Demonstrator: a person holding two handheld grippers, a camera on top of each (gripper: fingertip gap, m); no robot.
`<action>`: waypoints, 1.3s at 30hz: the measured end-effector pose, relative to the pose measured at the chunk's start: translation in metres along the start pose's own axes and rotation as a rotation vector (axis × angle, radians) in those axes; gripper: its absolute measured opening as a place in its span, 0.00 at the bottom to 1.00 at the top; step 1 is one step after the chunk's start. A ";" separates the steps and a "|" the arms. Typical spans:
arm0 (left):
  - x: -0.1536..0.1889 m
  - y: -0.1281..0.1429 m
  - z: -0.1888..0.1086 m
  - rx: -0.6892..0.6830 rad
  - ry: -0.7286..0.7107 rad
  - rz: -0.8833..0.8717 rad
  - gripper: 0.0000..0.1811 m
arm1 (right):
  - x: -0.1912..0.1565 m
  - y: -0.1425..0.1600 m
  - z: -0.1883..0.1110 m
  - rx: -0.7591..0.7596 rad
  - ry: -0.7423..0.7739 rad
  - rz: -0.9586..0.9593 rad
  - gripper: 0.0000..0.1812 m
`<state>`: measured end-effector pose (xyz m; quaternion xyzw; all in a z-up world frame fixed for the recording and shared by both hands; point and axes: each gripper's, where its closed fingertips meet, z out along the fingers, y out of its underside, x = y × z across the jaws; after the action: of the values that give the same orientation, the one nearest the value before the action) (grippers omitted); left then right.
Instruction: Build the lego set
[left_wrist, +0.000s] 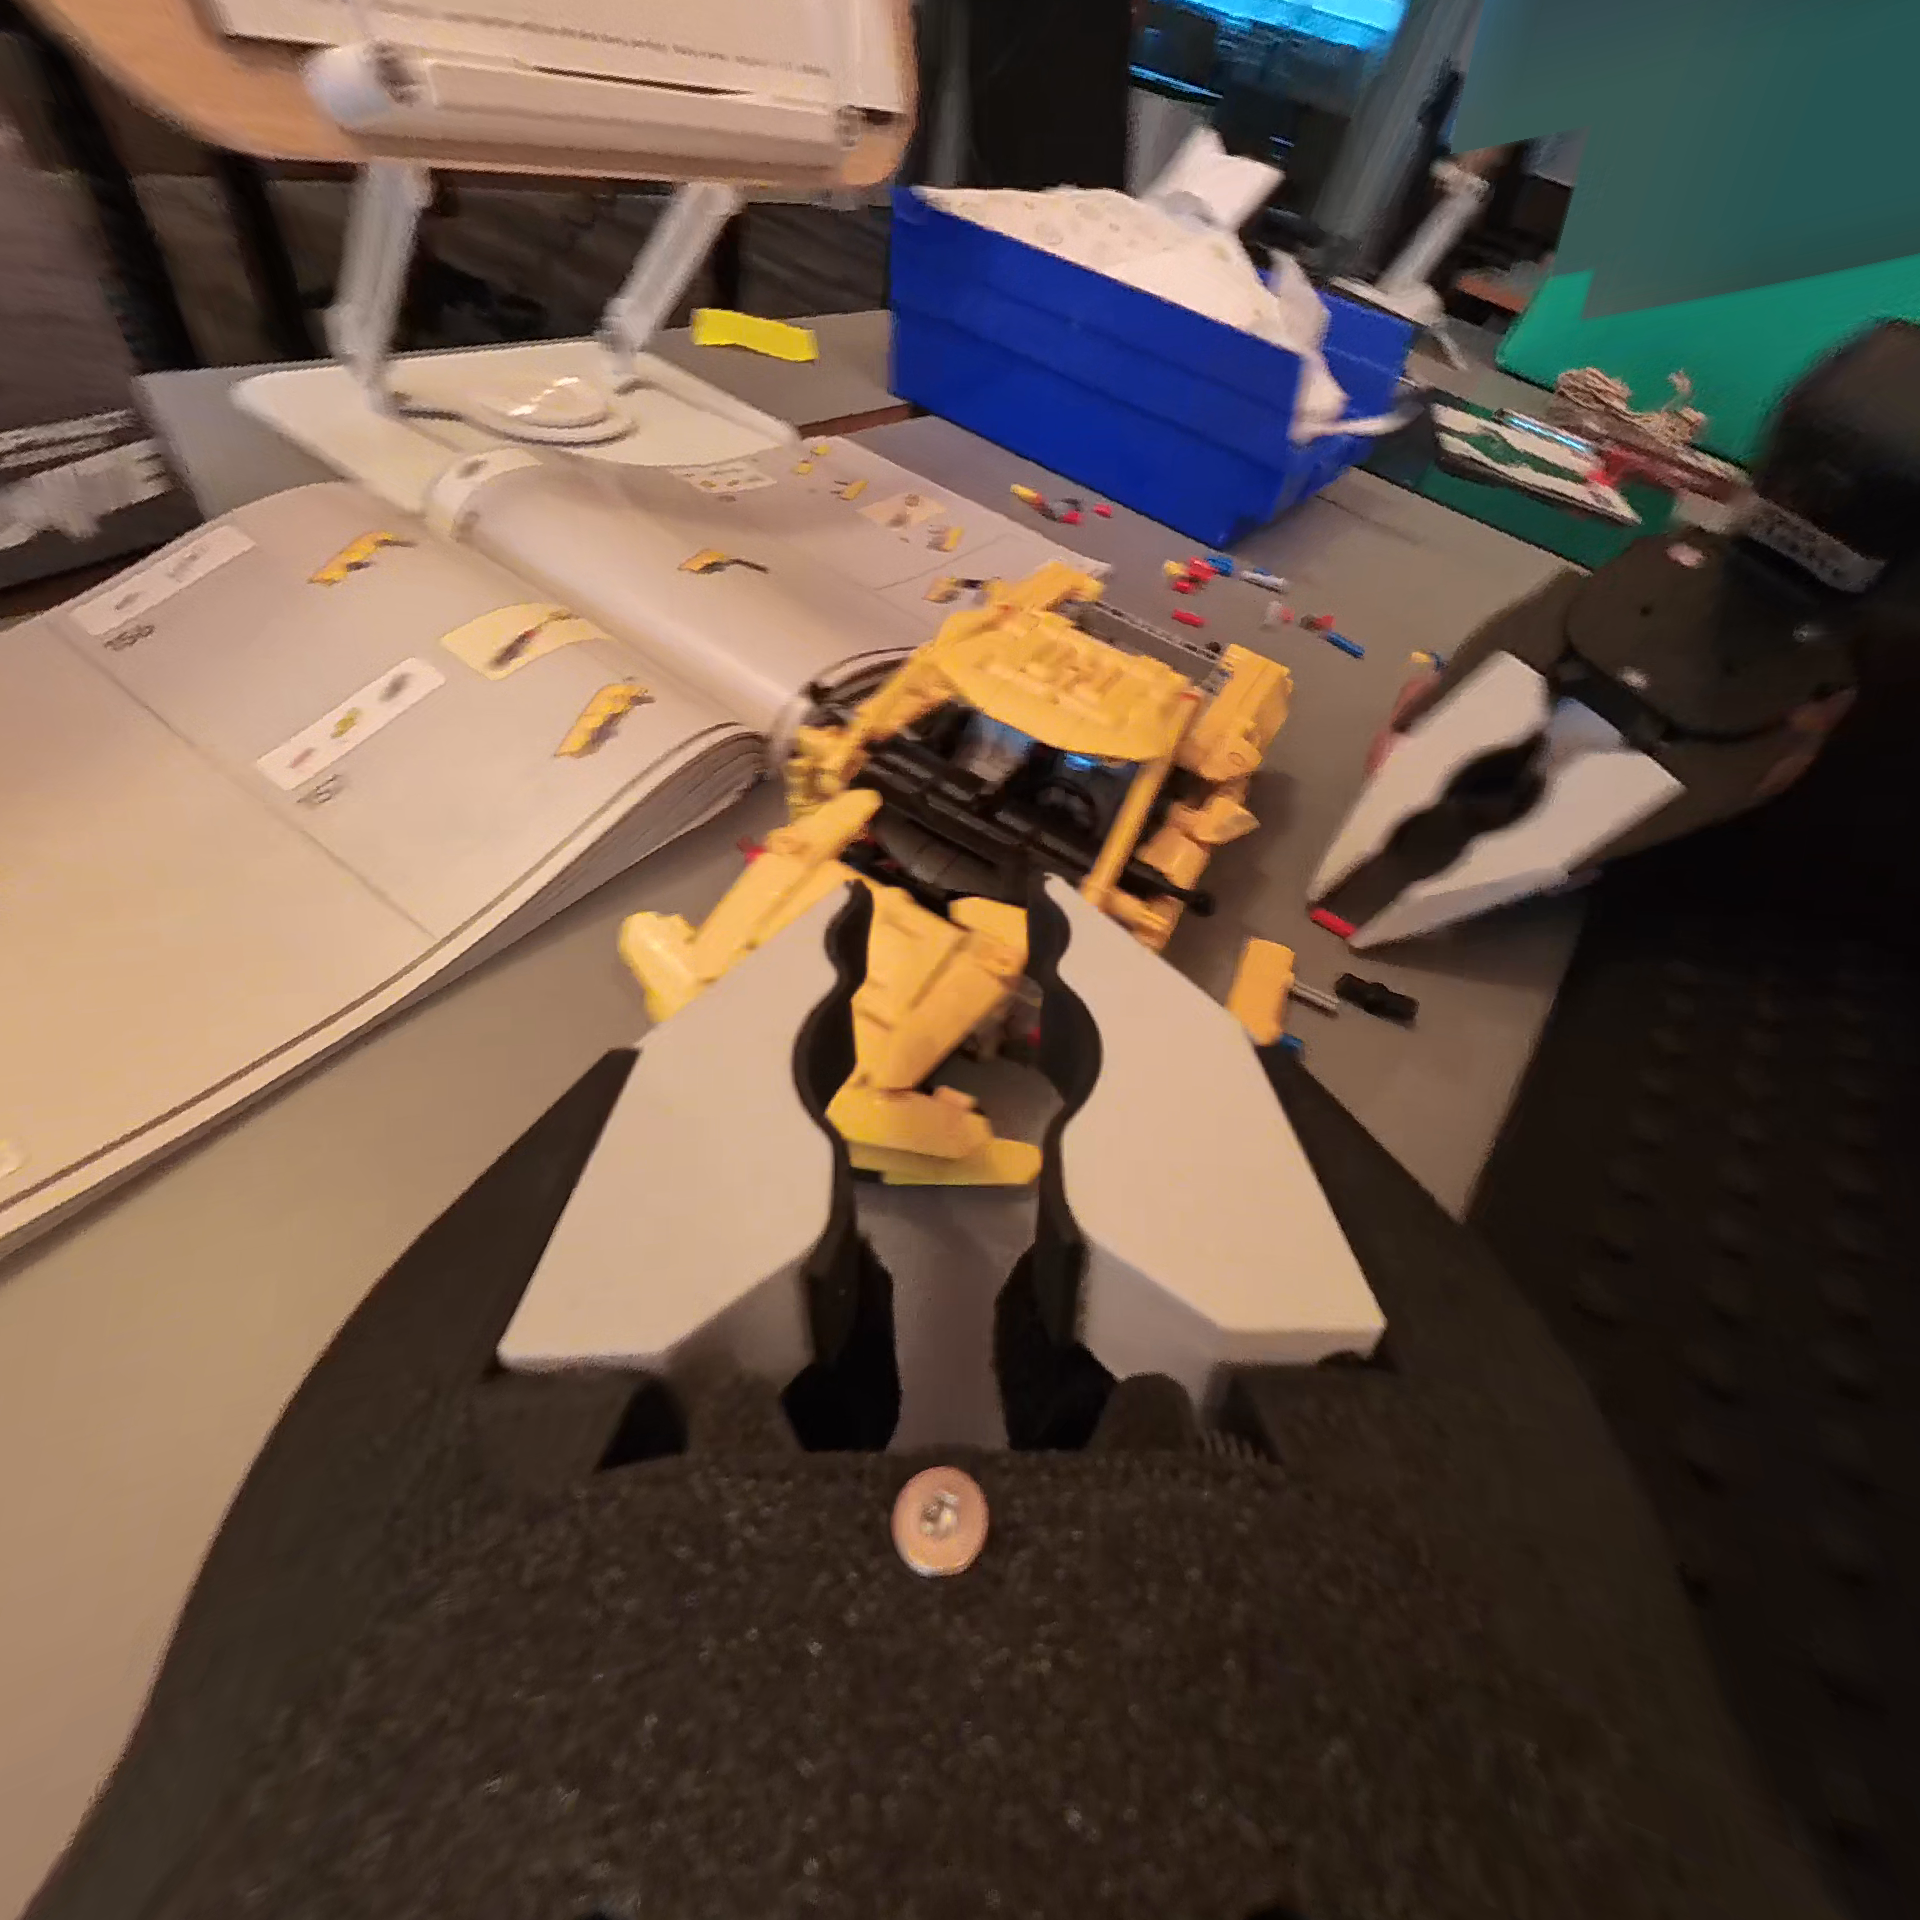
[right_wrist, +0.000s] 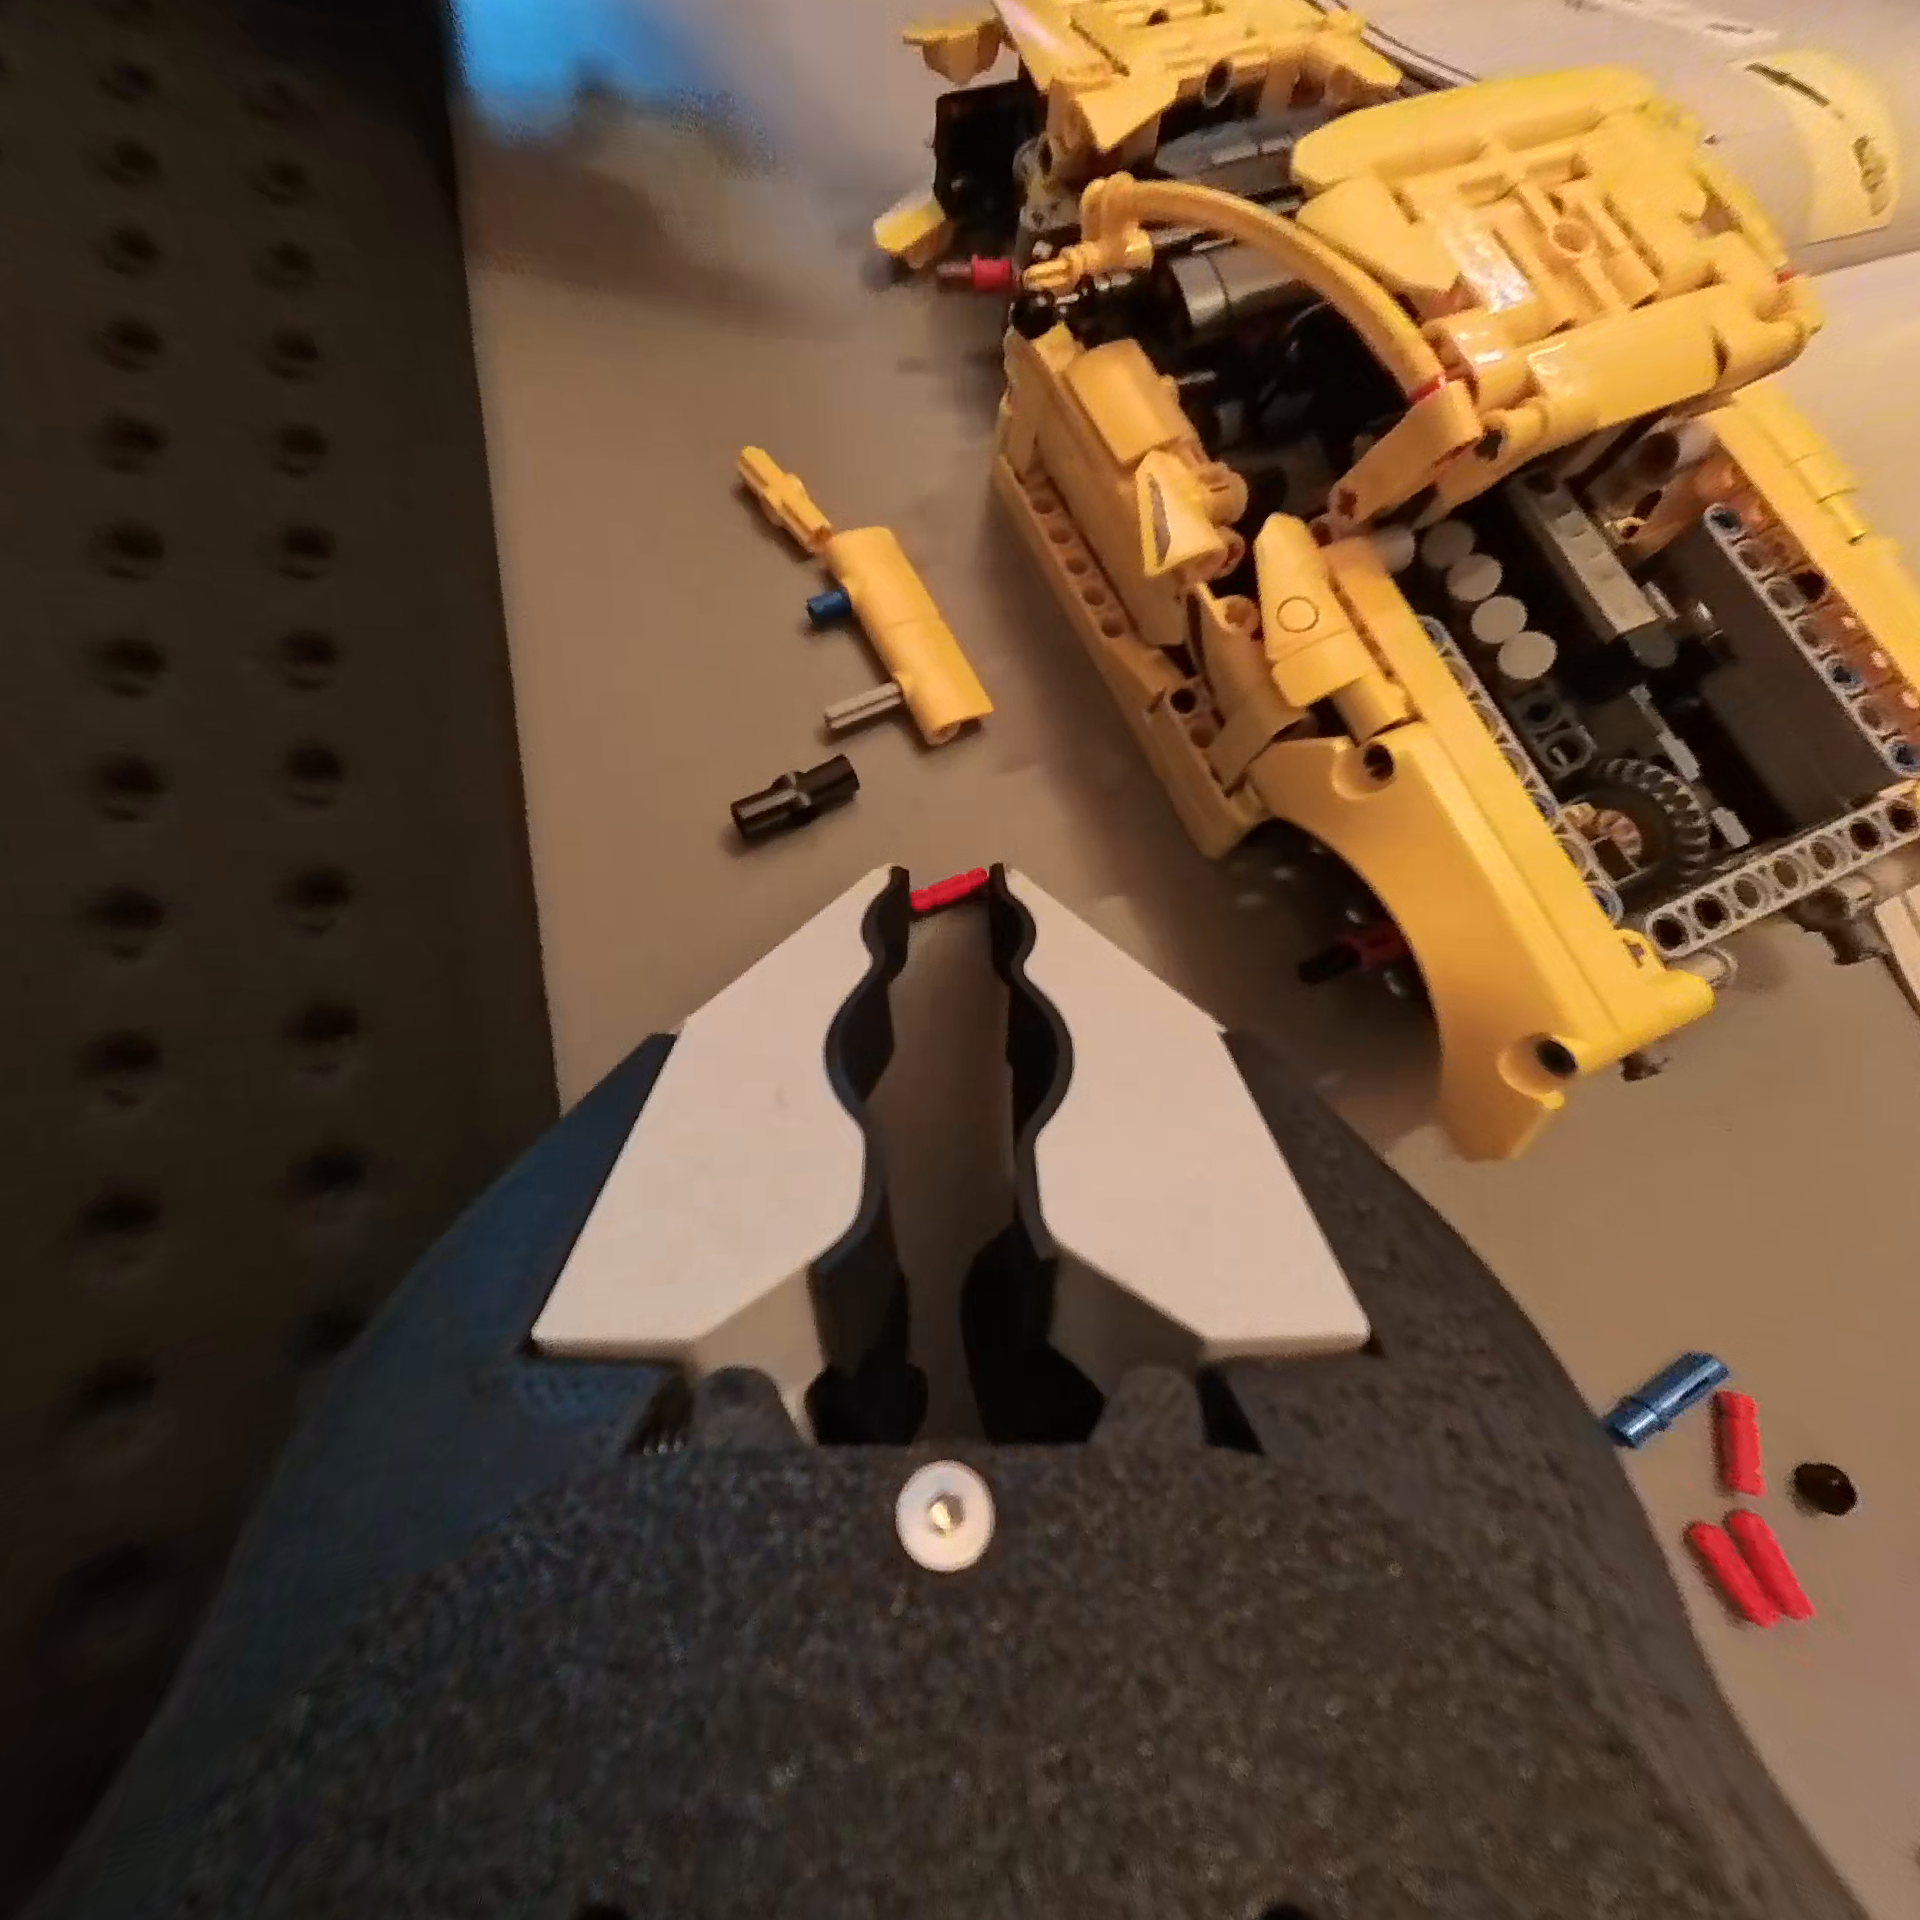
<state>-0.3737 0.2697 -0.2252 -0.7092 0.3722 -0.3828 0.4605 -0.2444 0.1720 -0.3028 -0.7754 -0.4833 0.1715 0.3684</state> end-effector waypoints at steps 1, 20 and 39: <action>0.012 0.002 0.001 -0.004 0.061 0.036 0.16 | 0.000 0.000 0.000 0.003 0.001 0.003 0.08; 0.074 0.028 0.007 -0.125 0.289 0.147 0.16 | -0.037 -0.017 0.002 0.009 -0.120 -0.018 0.08; 0.074 0.032 0.008 -0.149 0.283 0.153 0.16 | -0.045 -0.023 0.021 -0.058 -0.089 -0.020 0.14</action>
<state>-0.3402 0.1980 -0.2431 -0.6501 0.5135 -0.4139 0.3773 -0.2933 0.1467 -0.3037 -0.7724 -0.5118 0.1883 0.3256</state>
